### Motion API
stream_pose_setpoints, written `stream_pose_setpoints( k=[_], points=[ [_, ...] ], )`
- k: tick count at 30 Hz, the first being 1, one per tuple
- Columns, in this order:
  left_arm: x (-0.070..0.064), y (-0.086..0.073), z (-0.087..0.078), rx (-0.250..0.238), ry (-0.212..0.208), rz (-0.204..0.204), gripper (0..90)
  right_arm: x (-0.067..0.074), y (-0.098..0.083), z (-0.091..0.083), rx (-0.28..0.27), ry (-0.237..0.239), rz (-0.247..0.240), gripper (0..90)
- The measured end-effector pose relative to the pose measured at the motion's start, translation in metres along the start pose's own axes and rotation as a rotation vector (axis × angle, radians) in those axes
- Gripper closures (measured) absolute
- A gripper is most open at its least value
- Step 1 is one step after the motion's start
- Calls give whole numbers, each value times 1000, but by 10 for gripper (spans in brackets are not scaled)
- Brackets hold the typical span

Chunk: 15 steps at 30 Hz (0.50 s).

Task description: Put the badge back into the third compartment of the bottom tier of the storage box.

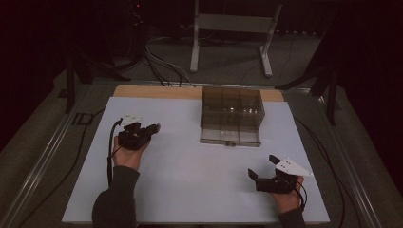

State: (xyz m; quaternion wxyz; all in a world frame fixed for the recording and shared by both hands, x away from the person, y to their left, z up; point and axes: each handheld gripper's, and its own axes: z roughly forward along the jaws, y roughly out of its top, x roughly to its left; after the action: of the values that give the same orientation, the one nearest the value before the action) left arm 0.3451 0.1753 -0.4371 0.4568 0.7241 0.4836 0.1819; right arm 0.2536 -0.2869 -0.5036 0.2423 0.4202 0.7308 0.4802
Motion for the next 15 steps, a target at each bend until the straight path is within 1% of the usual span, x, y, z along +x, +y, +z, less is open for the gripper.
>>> stream_pose_setpoints(
  k=[10,15],
  points=[
    [-7,5,5,-7,-19,5,879,0,0,0,1,3,-1,1],
    [-12,7,10,-9,-36,9,879,0,0,1,2,4,-6,1]
  ],
)
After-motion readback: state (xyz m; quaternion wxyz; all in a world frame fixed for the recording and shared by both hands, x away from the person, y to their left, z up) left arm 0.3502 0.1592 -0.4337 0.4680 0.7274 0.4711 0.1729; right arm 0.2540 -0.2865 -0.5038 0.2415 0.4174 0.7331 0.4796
